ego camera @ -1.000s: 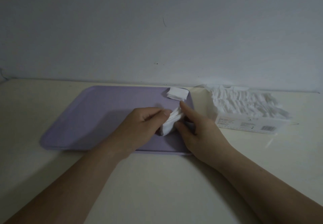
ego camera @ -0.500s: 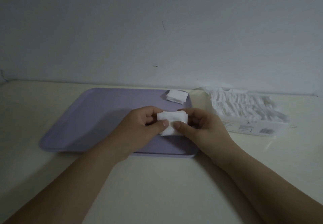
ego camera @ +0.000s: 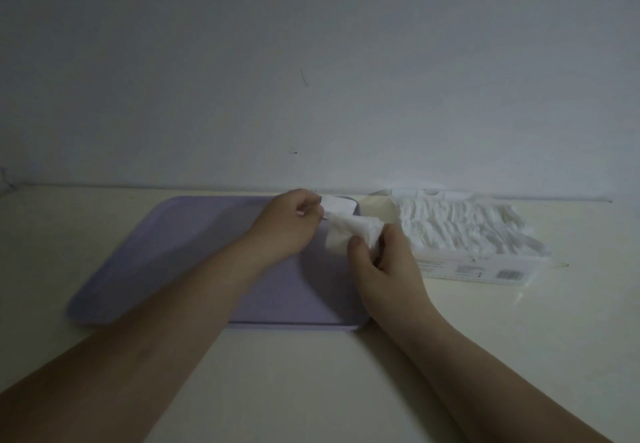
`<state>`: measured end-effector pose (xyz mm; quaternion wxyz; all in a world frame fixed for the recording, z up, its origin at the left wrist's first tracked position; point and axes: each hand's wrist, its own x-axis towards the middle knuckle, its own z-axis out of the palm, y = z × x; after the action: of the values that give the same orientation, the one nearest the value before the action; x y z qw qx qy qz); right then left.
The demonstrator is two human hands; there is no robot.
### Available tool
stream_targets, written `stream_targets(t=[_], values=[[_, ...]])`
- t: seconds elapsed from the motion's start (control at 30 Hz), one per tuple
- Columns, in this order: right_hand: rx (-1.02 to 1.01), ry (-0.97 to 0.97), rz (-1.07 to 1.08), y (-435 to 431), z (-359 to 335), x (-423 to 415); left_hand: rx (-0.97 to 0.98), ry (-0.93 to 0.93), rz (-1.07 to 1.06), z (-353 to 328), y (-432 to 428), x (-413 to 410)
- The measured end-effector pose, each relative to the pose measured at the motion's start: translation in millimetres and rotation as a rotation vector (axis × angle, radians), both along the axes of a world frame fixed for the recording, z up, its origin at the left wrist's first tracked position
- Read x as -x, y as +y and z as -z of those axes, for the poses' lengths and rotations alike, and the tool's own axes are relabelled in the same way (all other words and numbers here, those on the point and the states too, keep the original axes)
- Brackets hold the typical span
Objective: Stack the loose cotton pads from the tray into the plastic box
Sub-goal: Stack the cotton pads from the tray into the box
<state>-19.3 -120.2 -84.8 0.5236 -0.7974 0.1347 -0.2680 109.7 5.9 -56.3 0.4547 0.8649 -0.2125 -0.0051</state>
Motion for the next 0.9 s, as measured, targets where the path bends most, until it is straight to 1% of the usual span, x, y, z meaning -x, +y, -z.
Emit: stream_targets(t=[0.03, 0.1, 0.17, 0.23, 0.33, 0.4, 0.53, 0.63, 0.7, 0.73, 0.83, 0.9], values=[[-0.029, 0.003, 0.001, -0.6, -0.5, 0.0, -0.064, -0.052, 0.008, 1.2, -9.6, -10.8], [-0.081, 0.004, -0.008, -3.4, -2.1, 0.8, -0.196, -0.096, 0.026, 4.2, -26.5, -27.9], [-0.095, -0.009, -0.017, -4.1, -3.2, 1.4, -0.351, -0.117, 0.056, 7.1, -36.2, -36.7], [-0.095, -0.024, -0.022, -5.2, -3.8, 1.2, -0.438, -0.154, 0.080, 9.2, -39.6, -37.8], [-0.100, -0.036, -0.018, -5.3, -4.1, -0.1, -0.394, -0.186, 0.080, 12.5, -31.3, -31.0], [-0.108, -0.040, -0.008, -5.4, -4.6, -0.2, -0.382, -0.230, 0.144, 13.2, -22.1, -24.5], [-0.110, -0.041, 0.010, -3.0, -4.4, -0.4, -0.493, -0.233, 0.212, -0.2, -9.5, -10.1], [-0.123, -0.030, 0.015, -3.5, -4.1, 0.9, -0.536, -0.227, 0.214, -15.8, -5.8, -3.5], [-0.124, -0.037, 0.023, -4.5, -3.9, 1.1, -0.530, -0.222, 0.224, -20.2, -1.0, -0.7], [-0.124, -0.042, 0.026, -4.8, -4.5, 1.0, -0.496, -0.196, 0.225, -19.6, 2.8, -0.7], [-0.104, -0.047, 0.022, -4.8, -3.7, -0.1, -0.326, -0.003, 0.244, -9.6, 20.3, 5.2], [-0.084, -0.047, 0.010, -5.0, -2.6, -0.5, -0.294, 0.073, 0.274, -4.2, 33.9, 11.5]])
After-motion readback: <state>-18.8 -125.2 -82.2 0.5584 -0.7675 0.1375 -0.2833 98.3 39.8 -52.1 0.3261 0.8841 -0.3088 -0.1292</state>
